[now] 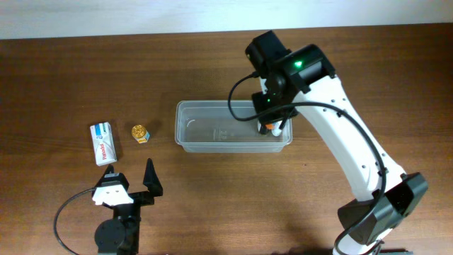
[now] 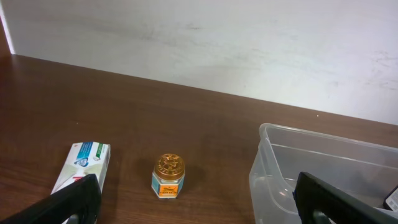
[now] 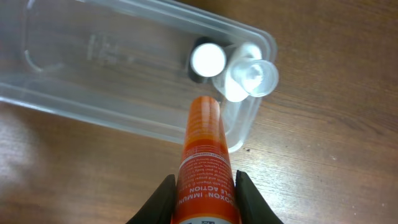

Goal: Pack container
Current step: 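Carry the orange tube over and lower it into the container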

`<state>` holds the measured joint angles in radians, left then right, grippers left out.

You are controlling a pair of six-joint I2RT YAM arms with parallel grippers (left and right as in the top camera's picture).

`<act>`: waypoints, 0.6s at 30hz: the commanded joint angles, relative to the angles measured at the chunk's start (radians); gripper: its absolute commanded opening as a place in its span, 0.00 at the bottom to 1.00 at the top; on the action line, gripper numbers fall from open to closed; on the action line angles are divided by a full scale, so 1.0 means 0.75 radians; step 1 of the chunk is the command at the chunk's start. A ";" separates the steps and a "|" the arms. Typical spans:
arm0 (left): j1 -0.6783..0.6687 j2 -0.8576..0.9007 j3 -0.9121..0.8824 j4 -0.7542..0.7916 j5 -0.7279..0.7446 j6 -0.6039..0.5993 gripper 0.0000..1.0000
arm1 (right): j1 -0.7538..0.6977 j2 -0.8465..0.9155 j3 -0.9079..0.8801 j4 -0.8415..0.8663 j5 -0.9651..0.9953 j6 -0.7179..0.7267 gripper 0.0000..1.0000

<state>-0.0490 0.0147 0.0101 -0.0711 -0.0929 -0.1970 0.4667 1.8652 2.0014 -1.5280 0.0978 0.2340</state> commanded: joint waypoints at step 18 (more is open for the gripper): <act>0.008 -0.012 -0.002 -0.006 0.010 0.026 0.99 | -0.030 0.012 -0.320 0.222 -0.021 0.025 0.21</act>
<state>-0.0490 0.0147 0.0101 -0.0708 -0.0929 -0.1970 0.4446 1.8690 1.7924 -1.3811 0.0933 0.2382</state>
